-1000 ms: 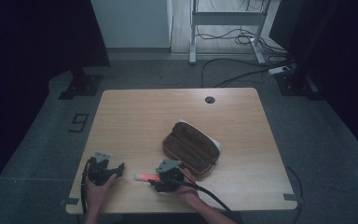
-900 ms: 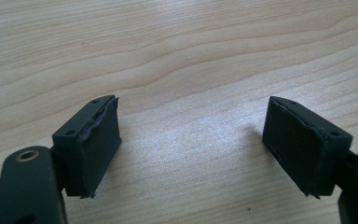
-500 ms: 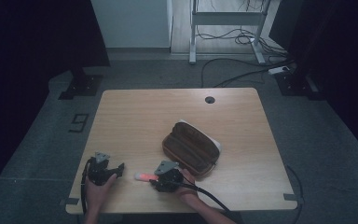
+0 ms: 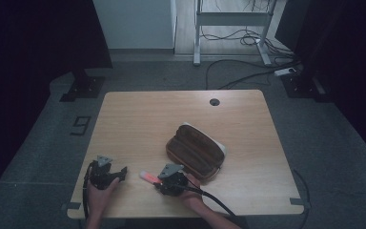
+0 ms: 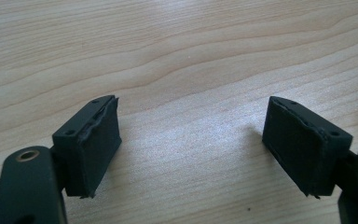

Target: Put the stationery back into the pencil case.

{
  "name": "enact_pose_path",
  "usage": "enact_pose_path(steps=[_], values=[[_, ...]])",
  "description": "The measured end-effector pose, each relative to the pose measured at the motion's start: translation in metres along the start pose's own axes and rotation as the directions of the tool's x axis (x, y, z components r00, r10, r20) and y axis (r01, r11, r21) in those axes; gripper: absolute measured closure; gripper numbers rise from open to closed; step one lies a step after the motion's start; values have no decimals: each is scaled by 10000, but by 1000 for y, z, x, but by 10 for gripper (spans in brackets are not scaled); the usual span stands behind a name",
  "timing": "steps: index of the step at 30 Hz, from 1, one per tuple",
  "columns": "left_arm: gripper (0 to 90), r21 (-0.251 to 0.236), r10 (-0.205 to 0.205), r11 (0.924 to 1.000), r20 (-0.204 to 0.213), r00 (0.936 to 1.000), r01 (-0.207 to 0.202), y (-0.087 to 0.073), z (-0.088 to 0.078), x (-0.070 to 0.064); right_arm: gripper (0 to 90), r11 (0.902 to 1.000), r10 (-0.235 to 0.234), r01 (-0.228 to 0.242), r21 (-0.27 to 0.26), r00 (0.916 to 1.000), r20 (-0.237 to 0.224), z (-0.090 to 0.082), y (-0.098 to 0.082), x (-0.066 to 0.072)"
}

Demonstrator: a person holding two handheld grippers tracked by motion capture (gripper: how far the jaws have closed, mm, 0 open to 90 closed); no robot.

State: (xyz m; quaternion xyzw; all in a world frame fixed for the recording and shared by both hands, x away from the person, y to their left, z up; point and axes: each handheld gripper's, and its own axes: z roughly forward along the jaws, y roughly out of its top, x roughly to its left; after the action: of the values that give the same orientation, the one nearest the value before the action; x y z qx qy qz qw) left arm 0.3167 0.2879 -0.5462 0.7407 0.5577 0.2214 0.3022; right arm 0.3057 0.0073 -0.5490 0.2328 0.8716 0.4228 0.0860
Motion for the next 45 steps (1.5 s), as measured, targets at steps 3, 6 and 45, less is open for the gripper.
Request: enact_pose_path(steps=[3,6,45], values=[[189,0,0,10000,-1,10000,0,0,0,0,656,9998,42,-43,-169,10000,-59,-5,2,-1],[189,1,-1,10000,-2,10000,1,0,0,0,656,9991,77,-80,-411,9999,-75,-12,4,-3],[188,-1,-8,10000,0,10000,8,0,0,0,657,9752,1001,-838,-2049,9925,703,-100,6,-56]])
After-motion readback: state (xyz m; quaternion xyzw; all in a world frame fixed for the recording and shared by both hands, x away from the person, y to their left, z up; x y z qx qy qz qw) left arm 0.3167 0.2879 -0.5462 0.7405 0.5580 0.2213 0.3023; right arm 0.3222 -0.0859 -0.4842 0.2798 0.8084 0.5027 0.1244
